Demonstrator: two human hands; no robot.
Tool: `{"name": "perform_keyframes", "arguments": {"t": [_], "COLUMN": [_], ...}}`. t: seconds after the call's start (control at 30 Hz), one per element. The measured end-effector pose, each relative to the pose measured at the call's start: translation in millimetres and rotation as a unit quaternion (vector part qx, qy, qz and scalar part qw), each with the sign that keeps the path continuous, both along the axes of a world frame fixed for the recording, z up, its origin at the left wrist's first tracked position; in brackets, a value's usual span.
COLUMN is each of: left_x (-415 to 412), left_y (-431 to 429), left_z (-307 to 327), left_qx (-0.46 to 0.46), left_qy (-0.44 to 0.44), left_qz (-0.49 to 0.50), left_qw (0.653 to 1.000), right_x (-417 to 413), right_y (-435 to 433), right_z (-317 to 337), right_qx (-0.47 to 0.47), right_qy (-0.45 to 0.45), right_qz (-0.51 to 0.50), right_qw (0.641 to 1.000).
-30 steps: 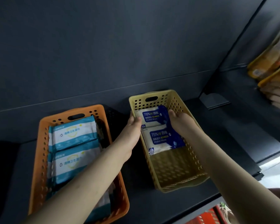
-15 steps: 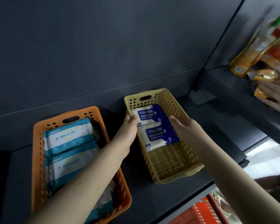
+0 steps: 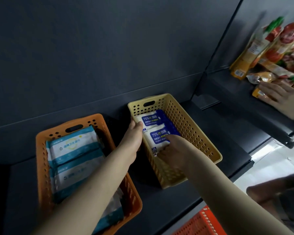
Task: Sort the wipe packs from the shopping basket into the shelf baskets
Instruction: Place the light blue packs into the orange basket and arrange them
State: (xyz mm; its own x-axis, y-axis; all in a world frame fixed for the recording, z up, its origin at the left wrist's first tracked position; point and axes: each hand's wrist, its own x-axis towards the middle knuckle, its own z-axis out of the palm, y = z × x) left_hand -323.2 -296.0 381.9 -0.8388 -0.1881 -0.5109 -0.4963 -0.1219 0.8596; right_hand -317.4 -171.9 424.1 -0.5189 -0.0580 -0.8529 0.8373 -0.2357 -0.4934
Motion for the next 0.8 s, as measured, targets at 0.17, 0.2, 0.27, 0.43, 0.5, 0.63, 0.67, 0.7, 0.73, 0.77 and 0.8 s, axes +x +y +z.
{"name": "perform_keyframes", "arguments": {"t": [0.17, 0.2, 0.27, 0.43, 0.5, 0.63, 0.67, 0.7, 0.73, 0.77, 0.8], "left_x": [0, 0, -1, -4, -4, -3, -2, -2, -2, -2, -1], "left_y": [0, 0, -1, -2, -1, -1, -1, -1, -1, -1, -1], "left_z": [-1, -2, -5, -9, -11, -8, -7, -8, -8, -8, -7], "left_qx": [0.004, 0.004, 0.002, 0.006, 0.007, 0.008, 0.010, 0.010, 0.011, 0.013, 0.014], "left_qy": [-0.002, -0.002, -0.001, 0.000, 0.004, 0.017, 0.017, 0.017, 0.017, 0.018, 0.019], "left_qz": [-0.003, -0.005, -0.006, -0.006, -0.005, -0.010, -0.010, -0.010, -0.009, -0.008, -0.008], "left_qw": [1.000, 1.000, 1.000, 1.000, 1.000, 1.000, 1.000, 1.000, 1.000, 1.000, 1.000], "right_x": [4, 4, 3, 4, 7, 4, 2, -1, -4, -8, -15], "right_y": [-7, -7, -8, -8, 1, 19, 21, 21, 19, 16, 15], "right_z": [-2, -2, -1, 2, 3, 1, 2, 4, 5, 5, 0], "right_qx": [-0.014, -0.010, -0.006, 0.002, -0.012, 0.026, 0.075, 0.127, 0.183, 0.255, 0.350], "right_qy": [0.004, -0.005, -0.020, -0.023, -0.027, 0.009, 0.033, 0.063, 0.107, 0.167, 0.239], "right_qz": [-0.030, -0.041, -0.049, -0.027, -0.023, -0.037, -0.009, 0.033, 0.087, 0.153, 0.221], "right_qw": [0.999, 0.999, 0.999, 0.999, 0.999, 0.999, 0.997, 0.989, 0.973, 0.940, 0.878]}}
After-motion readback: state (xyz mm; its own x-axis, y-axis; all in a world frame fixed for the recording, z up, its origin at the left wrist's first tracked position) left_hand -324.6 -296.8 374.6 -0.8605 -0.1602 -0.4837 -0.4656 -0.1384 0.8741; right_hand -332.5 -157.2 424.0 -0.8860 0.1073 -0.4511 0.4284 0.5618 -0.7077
